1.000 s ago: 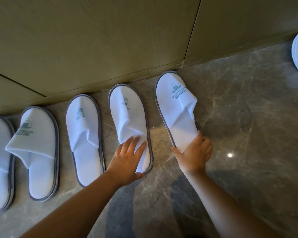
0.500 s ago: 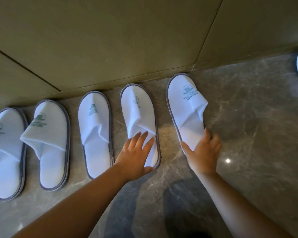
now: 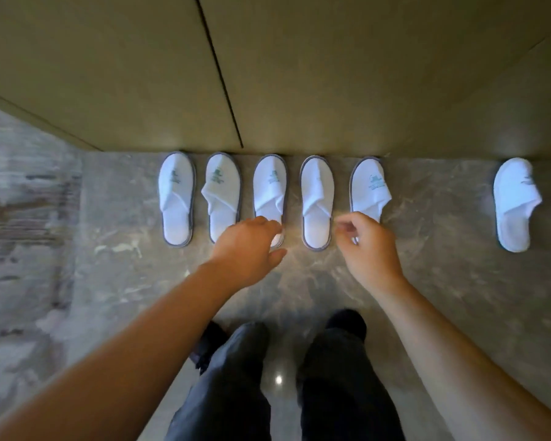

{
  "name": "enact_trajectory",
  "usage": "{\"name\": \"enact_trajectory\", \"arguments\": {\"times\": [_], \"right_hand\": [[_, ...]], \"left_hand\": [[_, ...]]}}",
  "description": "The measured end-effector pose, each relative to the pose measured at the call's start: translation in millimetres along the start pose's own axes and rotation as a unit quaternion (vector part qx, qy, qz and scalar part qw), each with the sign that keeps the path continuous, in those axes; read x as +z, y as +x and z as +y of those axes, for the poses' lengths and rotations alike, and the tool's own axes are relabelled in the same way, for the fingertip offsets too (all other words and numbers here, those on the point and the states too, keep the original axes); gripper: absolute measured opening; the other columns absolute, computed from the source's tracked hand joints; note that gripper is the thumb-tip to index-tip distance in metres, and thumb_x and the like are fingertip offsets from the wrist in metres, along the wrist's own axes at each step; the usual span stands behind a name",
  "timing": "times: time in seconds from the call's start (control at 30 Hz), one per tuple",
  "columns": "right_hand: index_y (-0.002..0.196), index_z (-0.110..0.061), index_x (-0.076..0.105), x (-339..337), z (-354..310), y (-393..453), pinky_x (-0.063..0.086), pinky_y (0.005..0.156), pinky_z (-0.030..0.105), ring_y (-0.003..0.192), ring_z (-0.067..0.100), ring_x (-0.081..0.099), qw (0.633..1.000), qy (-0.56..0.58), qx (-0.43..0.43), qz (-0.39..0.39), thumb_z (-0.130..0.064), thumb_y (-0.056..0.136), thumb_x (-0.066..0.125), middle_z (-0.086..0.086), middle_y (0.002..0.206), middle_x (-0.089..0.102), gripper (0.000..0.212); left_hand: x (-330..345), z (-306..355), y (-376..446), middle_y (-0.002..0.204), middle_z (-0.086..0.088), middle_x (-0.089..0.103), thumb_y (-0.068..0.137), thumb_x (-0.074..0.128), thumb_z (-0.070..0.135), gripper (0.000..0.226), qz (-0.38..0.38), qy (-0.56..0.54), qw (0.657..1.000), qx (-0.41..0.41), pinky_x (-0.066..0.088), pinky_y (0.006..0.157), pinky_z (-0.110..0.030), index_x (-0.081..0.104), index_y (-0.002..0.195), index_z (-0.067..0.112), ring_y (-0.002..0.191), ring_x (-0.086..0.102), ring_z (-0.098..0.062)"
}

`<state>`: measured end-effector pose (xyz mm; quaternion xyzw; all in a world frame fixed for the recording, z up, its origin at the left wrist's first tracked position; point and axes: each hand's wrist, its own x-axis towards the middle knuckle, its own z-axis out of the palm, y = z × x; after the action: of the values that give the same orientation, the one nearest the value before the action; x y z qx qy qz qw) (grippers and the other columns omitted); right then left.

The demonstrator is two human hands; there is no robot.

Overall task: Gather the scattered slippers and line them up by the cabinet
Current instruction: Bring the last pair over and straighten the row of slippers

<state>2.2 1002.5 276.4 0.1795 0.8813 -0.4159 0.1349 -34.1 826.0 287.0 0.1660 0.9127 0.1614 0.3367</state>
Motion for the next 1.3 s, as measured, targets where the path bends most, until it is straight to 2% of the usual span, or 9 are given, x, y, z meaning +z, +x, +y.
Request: {"name": "enact_trajectory", "arguments": {"times": [0.1,0.27,0.43,0.57,0.67,0.77,0.93,1.13,1.3], "right_hand": [[0.102,-0.015,0.061,-28,-96,-47,0.037,0.075,0.019,0.085,0.007,0.053,0.999,0.019,-0.014,-0.03,-0.014,0.085,0.053,-0.005,0.095,0.06,0.018],[0.095,-0.022,0.06,-62,-237,-121,0.036,0.065,-0.004,0.08,-0.009,0.052,0.994,0.053,-0.07,-0.067,-0.015,0.085,0.054,-0.015,0.084,0.059,0.014],[0.083,-0.036,0.054,-68,-329,-181,0.042,0.067,0.005,0.086,-0.006,0.056,0.977,0.057,-0.156,-0.135,-0.019,0.084,0.056,-0.021,0.082,0.059,0.018],[0.078,-0.042,0.053,-60,-363,-207,0.04,0.066,-0.001,0.082,-0.016,0.055,0.96,0.064,-0.199,-0.185,-0.014,0.083,0.057,-0.022,0.082,0.06,0.029],[0.079,-0.037,0.055,-44,-383,-215,0.036,0.066,-0.005,0.081,-0.02,0.052,0.934,0.04,-0.256,-0.247,-0.013,0.084,0.057,-0.023,0.082,0.059,0.024],[0.086,-0.027,0.058,-22,-411,-222,0.035,0.068,-0.005,0.078,-0.007,0.056,0.894,0.001,-0.325,-0.308,-0.012,0.083,0.057,-0.022,0.08,0.058,0.015],[0.095,-0.015,0.062,27,-468,-244,0.034,0.066,-0.003,0.082,0.007,0.055,0.8,-0.054,-0.438,-0.406,-0.016,0.086,0.054,-0.006,0.086,0.061,0.013],[0.095,-0.017,0.061,108,-534,-294,0.037,0.067,-0.002,0.078,-0.003,0.053,0.695,-0.071,-0.514,-0.498,-0.018,0.086,0.052,-0.014,0.081,0.056,0.013],[0.098,-0.015,0.061,201,-590,-324,0.04,0.07,0.007,0.079,-0.002,0.053,0.666,-0.083,-0.523,-0.526,-0.018,0.087,0.052,-0.014,0.083,0.056,0.015]], "left_hand": [[-76,7,-80,0.127,-0.007,0.056,0.087,0.049,0.035,0.041,0.035,-0.043,0.998,-0.015,0.044,0.093,-0.036,0.047,0.124,0.017,0.112,0.053,-0.026],[-181,0,-211,0.129,-0.004,0.054,0.087,0.049,0.036,0.042,0.107,-0.06,0.991,-0.046,0.042,0.092,-0.034,0.045,0.126,0.021,0.115,0.051,-0.023],[-236,-24,-311,0.129,-0.002,0.054,0.087,0.048,0.038,0.042,0.179,-0.084,0.973,-0.12,0.043,0.091,-0.035,0.045,0.126,0.023,0.114,0.051,-0.022],[-248,-34,-365,0.128,-0.001,0.054,0.087,0.048,0.038,0.041,0.242,-0.125,0.941,-0.199,0.042,0.091,-0.032,0.045,0.125,0.023,0.113,0.052,-0.021],[-246,-37,-396,0.129,-0.003,0.053,0.087,0.05,0.037,0.042,0.283,-0.156,0.911,-0.258,0.043,0.093,-0.034,0.045,0.126,0.021,0.115,0.051,-0.021],[-237,-38,-427,0.129,-0.003,0.054,0.087,0.05,0.036,0.042,0.322,-0.197,0.863,-0.336,0.042,0.094,-0.032,0.046,0.125,0.02,0.116,0.051,-0.021],[-206,-38,-480,0.127,-0.001,0.055,0.086,0.052,0.034,0.04,0.393,-0.263,0.764,-0.439,0.041,0.092,-0.028,0.048,0.123,0.019,0.115,0.052,-0.018],[-157,-68,-530,0.123,0.0,0.056,0.087,0.053,0.032,0.037,0.419,-0.355,0.654,-0.521,0.04,0.089,-0.023,0.05,0.122,0.02,0.111,0.052,-0.015],[-153,-148,-562,0.121,0.0,0.058,0.086,0.054,0.03,0.038,0.449,-0.381,0.601,-0.54,0.04,0.089,-0.024,0.049,0.122,0.02,0.109,0.053,-0.014]]}}
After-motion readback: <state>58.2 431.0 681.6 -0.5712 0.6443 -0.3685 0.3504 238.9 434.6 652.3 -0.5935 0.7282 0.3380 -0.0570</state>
